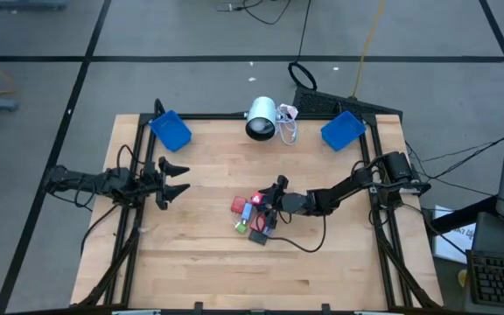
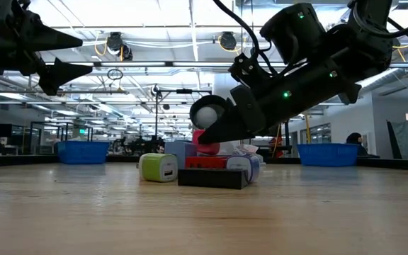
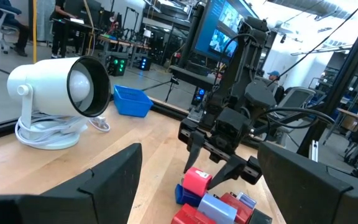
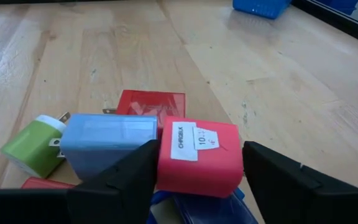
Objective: Pick & Place Office items
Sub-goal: Put the pink charger adapter into the right blue bin
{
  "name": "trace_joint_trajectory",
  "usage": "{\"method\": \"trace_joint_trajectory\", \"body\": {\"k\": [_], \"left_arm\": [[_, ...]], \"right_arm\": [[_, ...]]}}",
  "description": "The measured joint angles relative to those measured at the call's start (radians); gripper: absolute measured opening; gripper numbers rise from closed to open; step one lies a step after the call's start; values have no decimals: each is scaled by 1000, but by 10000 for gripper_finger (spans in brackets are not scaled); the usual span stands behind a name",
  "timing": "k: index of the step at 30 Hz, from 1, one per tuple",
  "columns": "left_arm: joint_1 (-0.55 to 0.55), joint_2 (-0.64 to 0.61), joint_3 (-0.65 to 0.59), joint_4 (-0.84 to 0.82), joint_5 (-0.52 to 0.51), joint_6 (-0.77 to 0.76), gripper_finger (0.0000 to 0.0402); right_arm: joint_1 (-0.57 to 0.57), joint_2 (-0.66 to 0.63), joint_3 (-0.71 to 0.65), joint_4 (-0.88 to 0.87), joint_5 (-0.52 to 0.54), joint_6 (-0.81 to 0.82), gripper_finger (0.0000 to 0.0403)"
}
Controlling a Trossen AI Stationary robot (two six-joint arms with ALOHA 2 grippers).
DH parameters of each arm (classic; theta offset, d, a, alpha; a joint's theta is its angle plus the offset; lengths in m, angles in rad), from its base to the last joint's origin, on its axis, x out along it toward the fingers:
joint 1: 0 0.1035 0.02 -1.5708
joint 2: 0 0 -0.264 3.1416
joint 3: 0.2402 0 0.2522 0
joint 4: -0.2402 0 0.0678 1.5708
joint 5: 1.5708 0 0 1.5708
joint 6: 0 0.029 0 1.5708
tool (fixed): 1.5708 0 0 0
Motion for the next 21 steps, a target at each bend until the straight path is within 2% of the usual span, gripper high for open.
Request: {"method": "trace_joint_trajectory", "body": {"k": [8,16,21], "left_arm": [[0,0,0,0,0,0,324],[0,0,0,0,0,0,324],[0,0,0,0,0,0,324]], "right_arm": [[0,0,0,0,0,-1,177],[0,-6,0,-3,0,-7,190],[0,-6,0,-2,0,-7,179]]}}
